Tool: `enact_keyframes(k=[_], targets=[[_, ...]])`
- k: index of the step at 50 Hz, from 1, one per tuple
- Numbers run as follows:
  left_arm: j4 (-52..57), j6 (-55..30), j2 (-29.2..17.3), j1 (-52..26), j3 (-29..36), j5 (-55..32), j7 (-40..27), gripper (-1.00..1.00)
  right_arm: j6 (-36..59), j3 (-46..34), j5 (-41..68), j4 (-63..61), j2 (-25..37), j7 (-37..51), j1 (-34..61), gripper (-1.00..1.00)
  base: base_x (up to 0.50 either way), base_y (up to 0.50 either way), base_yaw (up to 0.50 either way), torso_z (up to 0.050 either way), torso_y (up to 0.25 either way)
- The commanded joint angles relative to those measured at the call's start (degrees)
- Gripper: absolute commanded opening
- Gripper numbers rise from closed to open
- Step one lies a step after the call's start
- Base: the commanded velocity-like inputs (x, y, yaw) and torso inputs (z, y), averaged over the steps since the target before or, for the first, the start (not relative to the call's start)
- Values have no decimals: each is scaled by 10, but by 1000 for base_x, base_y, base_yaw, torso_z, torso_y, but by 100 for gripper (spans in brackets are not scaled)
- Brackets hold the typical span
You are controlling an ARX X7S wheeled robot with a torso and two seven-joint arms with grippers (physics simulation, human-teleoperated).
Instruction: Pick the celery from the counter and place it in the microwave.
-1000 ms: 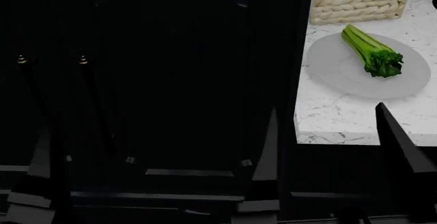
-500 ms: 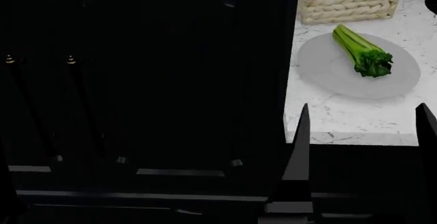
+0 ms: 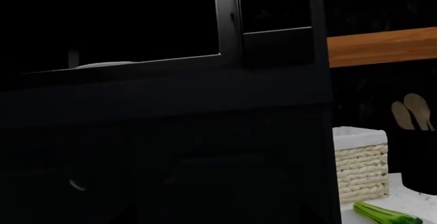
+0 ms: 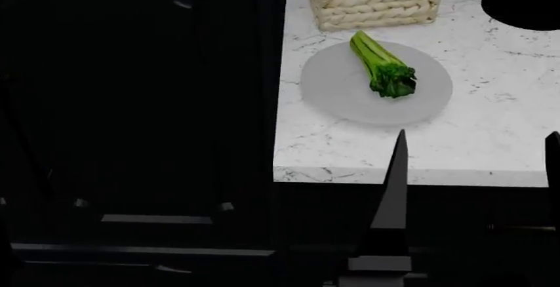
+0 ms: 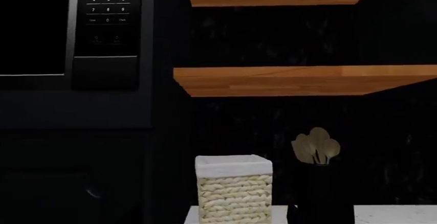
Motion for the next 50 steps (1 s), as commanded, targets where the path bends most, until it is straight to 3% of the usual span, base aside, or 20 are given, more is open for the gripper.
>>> enact_keyframes(k=[1,3,4,7,8,12,17,22,27,36,50], targets=[[0,30,-3,-93,84,-9,-1,100,-2,-25,-2,0,-1,0,23,100,0,0,0,0,0],[0,31,0,-111,92,-21,-1,100,-1,-29,0,0,0,0,27,100,0,0,0,0,0],[0,40,6,-155,118,-37,-1,100,-3,-30,0,1,1,0,27,100,0,0,0,0,0],[0,106,33,-338,283,-65,-1,100,2,-37,0,-1,-5,3,33,100,0,0,0,0,0],[0,115,38,-361,308,-66,-1,100,9,-41,5,-2,-10,4,42,100,0,0,0,0,0],[0,84,37,-361,264,-102,-1,100,16,-68,21,-3,-23,12,88,100,0,0,0,0,0],[0,64,56,-361,214,-154,-1,100,-31,-209,32,-3,6,42,223,100,0,0,0,0,0],[0,98,47,-361,273,-96,-1,100,-71,-377,51,-3,5,84,404,100,0,0,0,0,0],[0,99,43,-361,285,-84,-1,100,-103,-467,38,-3,6,106,477,100,0,0,0,0,0],[0,103,11,-361,339,-35,-1,100,-117,-521,24,-3,14,110,518,100,167,0,0,0,0],[0,114,0,-361,363,-11,-1,100,-133,-551,15,1,17,115,533,100,241,-13,0,0,0]])
